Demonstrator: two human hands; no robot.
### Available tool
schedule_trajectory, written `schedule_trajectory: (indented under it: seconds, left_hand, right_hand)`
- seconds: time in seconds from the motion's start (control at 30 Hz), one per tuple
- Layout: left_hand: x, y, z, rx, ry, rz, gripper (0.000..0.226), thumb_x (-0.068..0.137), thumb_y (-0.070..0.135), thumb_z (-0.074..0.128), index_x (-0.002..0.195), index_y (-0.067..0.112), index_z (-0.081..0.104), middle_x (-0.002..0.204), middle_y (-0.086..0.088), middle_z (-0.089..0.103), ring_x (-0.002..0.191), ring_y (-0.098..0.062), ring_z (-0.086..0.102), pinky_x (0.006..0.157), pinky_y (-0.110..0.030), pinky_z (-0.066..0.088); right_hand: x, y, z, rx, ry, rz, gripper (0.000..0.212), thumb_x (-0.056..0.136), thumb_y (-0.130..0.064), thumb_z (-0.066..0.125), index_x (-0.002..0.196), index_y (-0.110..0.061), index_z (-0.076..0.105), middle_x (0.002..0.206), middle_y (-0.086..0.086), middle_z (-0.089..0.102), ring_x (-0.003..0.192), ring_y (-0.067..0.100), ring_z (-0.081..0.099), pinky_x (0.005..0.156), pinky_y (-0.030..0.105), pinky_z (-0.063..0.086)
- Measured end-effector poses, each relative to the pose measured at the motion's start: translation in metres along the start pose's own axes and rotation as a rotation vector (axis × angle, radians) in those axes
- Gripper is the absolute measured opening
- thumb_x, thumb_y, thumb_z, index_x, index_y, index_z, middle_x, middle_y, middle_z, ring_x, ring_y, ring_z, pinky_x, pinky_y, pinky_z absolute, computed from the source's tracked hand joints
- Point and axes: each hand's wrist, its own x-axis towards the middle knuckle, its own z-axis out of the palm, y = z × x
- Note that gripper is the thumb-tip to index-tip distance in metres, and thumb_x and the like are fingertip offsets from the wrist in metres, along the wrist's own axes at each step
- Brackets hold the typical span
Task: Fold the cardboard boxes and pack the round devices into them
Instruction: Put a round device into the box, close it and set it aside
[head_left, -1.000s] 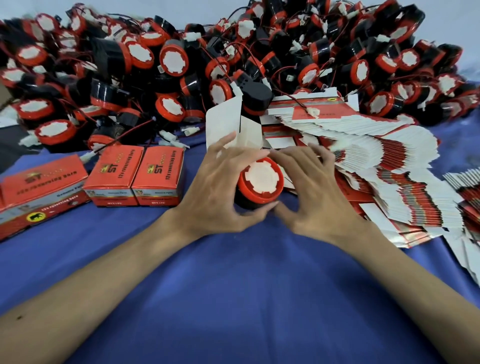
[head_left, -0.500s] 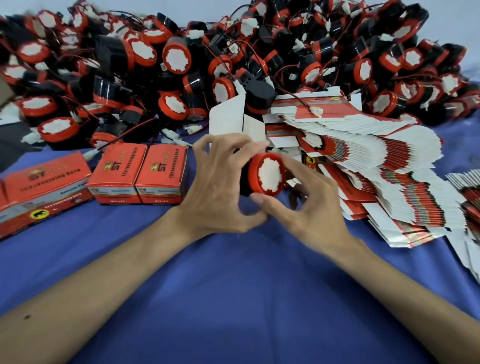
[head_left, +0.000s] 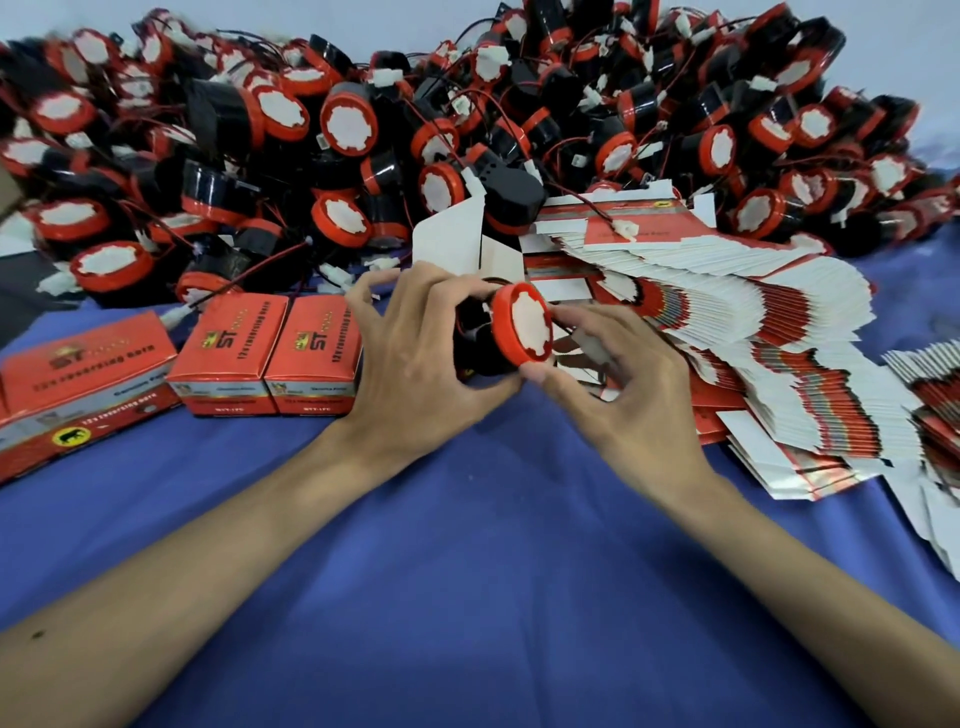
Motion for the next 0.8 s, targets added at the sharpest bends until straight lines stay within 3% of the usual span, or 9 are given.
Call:
schedule_trajectory:
  seconds: [0.07,0.13,0.2,0.27,0.4,0.47,0.57,0.67,0.8]
  left_hand:
    - [0.0,0.0,-0.001,-0.021,-0.007,-0.021,0.059,0.077,0.054,0.067,0.111,0.012,0.044,0.098,-0.011,0.061,0.099,-0.017,0.047,0.094,-0.042,0.025]
    - [-0.001,0.0,-0.002,-0.036,-0.007,-0.031,0.061,0.079,0.058,0.063,0.113,0.011,0.043,0.096,-0.013,0.061,0.099,-0.015,0.045,0.094,-0.04,0.024]
    - [0.0,0.0,-0.002,-0.029,0.0,-0.027,0.058,0.083,0.058,0.059,0.113,0.01,0.045,0.097,-0.013,0.061,0.099,-0.015,0.045,0.093,-0.039,0.024]
    - [0.0,0.0,-0.001,-0.019,0.003,0.014,0.054,0.086,0.056,0.057,0.113,0.011,0.045,0.098,-0.011,0.063,0.098,-0.015,0.049,0.094,-0.041,0.025]
    - [-0.001,-0.001,0.0,-0.024,-0.006,0.088,0.052,0.083,0.053,0.066,0.113,0.015,0.047,0.098,-0.009,0.065,0.095,-0.014,0.054,0.096,-0.042,0.025]
    - [-0.001,0.0,-0.001,-0.069,-0.025,0.08,0.052,0.081,0.052,0.068,0.113,0.017,0.047,0.099,-0.006,0.065,0.095,-0.014,0.055,0.098,-0.041,0.024]
    - [-0.001,0.0,-0.002,-0.135,-0.067,0.087,0.05,0.083,0.053,0.063,0.114,0.018,0.048,0.102,-0.003,0.064,0.096,-0.014,0.057,0.1,-0.043,0.022]
    - [-0.002,0.0,-0.003,-0.139,-0.088,0.095,0.047,0.083,0.049,0.066,0.114,0.018,0.049,0.103,-0.002,0.065,0.096,-0.016,0.06,0.099,-0.046,0.025]
    - [-0.002,0.0,-0.001,-0.082,-0.076,0.121,0.047,0.085,0.049,0.067,0.117,0.019,0.05,0.102,-0.002,0.065,0.097,-0.017,0.06,0.097,-0.047,0.027]
  right_hand:
    - [-0.005,-0.005,0.006,0.054,-0.02,0.046,0.05,0.082,-0.032,0.071,0.123,-0.006,0.062,0.106,-0.009,0.061,0.098,-0.009,0.055,0.084,0.007,0.042]
    - [-0.009,-0.008,0.011,0.07,-0.029,0.058,0.055,0.083,-0.038,0.07,0.129,-0.01,0.059,0.085,-0.024,0.054,0.084,-0.008,0.056,0.075,0.007,0.043]
    - [-0.011,-0.01,0.013,0.092,-0.034,0.095,0.062,0.08,-0.049,0.067,0.132,-0.016,0.056,0.07,-0.012,0.055,0.073,0.004,0.059,0.068,0.016,0.049]
    - [-0.01,-0.012,0.013,0.137,-0.035,0.166,0.069,0.077,-0.055,0.068,0.135,-0.02,0.054,0.085,-0.001,0.065,0.081,0.015,0.065,0.075,0.029,0.056]
    - [-0.009,-0.009,0.011,0.12,-0.086,0.182,0.065,0.077,-0.054,0.069,0.132,-0.024,0.055,0.081,-0.029,0.062,0.074,-0.001,0.062,0.073,0.015,0.051]
    - [-0.006,-0.009,0.008,0.182,-0.111,0.238,0.057,0.076,-0.055,0.064,0.125,-0.026,0.059,0.09,-0.02,0.068,0.081,0.002,0.066,0.074,0.021,0.054]
    - [-0.002,-0.006,0.002,0.36,-0.171,0.341,0.041,0.082,-0.042,0.064,0.117,-0.021,0.063,0.102,-0.006,0.071,0.097,0.015,0.067,0.088,0.042,0.054]
    - [0.002,-0.003,-0.003,0.469,-0.238,0.393,0.044,0.086,-0.031,0.059,0.125,-0.013,0.06,0.118,0.0,0.066,0.111,0.015,0.063,0.099,0.043,0.049]
    - [0.003,0.002,-0.005,0.493,-0.247,0.423,0.047,0.083,-0.033,0.061,0.127,-0.016,0.059,0.128,0.004,0.056,0.121,0.018,0.056,0.106,0.046,0.043]
